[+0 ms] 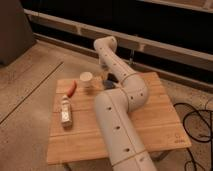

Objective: Place the eraser on the white sponge

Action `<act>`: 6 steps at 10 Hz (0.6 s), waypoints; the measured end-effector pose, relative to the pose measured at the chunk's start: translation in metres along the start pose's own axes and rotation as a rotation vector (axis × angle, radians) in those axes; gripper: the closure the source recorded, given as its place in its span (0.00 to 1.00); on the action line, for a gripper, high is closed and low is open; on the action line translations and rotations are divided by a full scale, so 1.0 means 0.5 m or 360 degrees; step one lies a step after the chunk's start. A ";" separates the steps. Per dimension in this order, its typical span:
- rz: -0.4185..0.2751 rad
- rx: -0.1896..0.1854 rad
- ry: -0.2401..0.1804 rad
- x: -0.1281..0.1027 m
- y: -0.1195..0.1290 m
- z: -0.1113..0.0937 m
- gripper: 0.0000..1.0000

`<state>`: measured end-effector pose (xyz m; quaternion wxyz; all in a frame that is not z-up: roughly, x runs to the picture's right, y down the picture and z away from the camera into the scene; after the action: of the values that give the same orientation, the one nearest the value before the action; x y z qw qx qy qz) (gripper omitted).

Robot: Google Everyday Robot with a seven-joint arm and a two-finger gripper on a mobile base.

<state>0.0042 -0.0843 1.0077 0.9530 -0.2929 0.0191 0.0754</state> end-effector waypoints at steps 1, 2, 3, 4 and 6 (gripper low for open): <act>-0.0002 -0.0031 0.0017 0.000 0.010 0.013 1.00; -0.0004 -0.0054 0.0025 0.000 0.018 0.022 1.00; -0.0005 -0.0069 0.0030 0.001 0.023 0.028 0.96; -0.0004 -0.0086 0.0036 0.004 0.029 0.034 0.83; 0.0003 -0.0096 0.0041 0.013 0.031 0.037 0.63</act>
<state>0.0079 -0.0602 1.0140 0.9433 -0.3225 0.0293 0.0730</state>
